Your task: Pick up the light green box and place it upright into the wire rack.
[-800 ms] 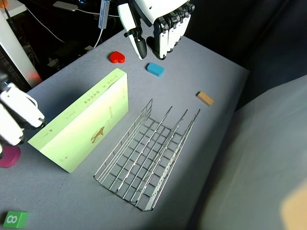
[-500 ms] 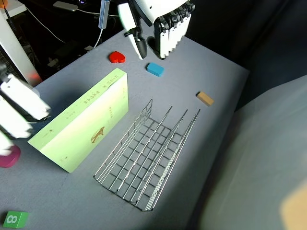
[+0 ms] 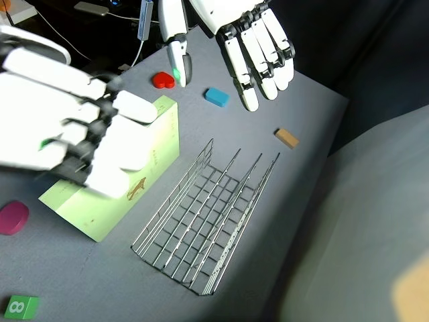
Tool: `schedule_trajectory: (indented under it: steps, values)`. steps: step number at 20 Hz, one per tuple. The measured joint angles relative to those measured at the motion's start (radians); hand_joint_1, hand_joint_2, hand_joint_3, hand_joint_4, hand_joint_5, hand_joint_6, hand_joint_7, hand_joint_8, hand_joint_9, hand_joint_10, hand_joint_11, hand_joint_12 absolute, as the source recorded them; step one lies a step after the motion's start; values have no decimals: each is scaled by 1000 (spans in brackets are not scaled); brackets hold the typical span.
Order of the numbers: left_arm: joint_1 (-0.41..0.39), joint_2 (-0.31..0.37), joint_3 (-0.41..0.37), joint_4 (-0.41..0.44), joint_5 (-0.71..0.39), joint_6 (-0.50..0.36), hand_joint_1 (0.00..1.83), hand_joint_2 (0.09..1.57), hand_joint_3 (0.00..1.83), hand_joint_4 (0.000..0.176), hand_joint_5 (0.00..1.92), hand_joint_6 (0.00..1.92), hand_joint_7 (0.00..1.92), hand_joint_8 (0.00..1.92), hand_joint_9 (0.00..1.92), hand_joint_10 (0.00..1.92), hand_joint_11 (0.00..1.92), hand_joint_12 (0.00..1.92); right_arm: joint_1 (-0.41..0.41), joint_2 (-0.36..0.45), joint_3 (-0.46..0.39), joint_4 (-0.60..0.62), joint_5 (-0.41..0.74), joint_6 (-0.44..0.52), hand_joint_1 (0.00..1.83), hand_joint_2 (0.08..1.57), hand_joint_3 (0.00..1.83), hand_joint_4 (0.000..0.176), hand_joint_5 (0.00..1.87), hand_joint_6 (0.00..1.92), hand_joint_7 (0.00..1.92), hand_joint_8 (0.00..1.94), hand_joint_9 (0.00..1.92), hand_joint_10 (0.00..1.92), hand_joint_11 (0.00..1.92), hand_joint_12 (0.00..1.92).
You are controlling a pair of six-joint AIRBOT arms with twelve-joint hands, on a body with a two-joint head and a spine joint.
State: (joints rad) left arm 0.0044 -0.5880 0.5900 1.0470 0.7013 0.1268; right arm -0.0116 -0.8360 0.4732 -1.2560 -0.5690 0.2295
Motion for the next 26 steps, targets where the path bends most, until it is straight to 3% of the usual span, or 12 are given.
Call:
schedule_trajectory:
  steps: [5, 7, 11, 13, 19, 22, 26]
  values:
    - [13, 43, 13, 0, 8, 11, 0, 1307, 17, 89, 240, 3, 170, 1, 128, 1, 0, 508, -25, -163, 10, 61, -126, -3, 417, 1089, 0, 40, 165, 1, 201, 0, 158, 0, 0, 783]
    - [10, 55, 13, 6, 14, 16, 0, 1301, 11, 88, 251, 7, 180, 5, 129, 1, 0, 504, -17, -226, 42, 155, -166, -10, 524, 1071, 0, 41, 159, 0, 192, 0, 141, 0, 0, 734]
    - [2, 61, 23, -5, 23, 33, 0, 1279, 1, 88, 251, 3, 178, 2, 132, 1, 0, 441, -20, -282, 81, 241, -200, -29, 743, 1001, 0, 12, 141, 2, 106, 0, 82, 0, 0, 595]
    - [-2, 71, 25, 5, 24, 39, 0, 1305, 8, 88, 252, 2, 178, 1, 131, 0, 0, 454, -37, -304, 93, 235, -214, -46, 774, 1009, 0, 7, 134, 0, 69, 0, 37, 0, 0, 505]
    - [-27, 74, 37, -2, 39, 161, 0, 1280, 0, 88, 257, 3, 181, 2, 132, 1, 0, 447, -77, -371, 169, 350, -227, -91, 782, 1005, 0, 8, 121, 0, 56, 1, 0, 0, 0, 426]
    - [-27, 75, 45, -2, 41, 183, 0, 1247, 0, 88, 249, 0, 195, 1, 166, 2, 0, 562, -89, -385, 192, 400, -243, -105, 793, 999, 0, 8, 113, 0, 58, 1, 0, 0, 0, 418]
    - [-27, 81, 46, -3, 39, 191, 0, 1245, 0, 88, 258, 3, 187, 1, 162, 0, 0, 486, -112, -420, 206, 419, -245, -103, 812, 1003, 0, 9, 117, 1, 71, 3, 2, 1, 0, 376]
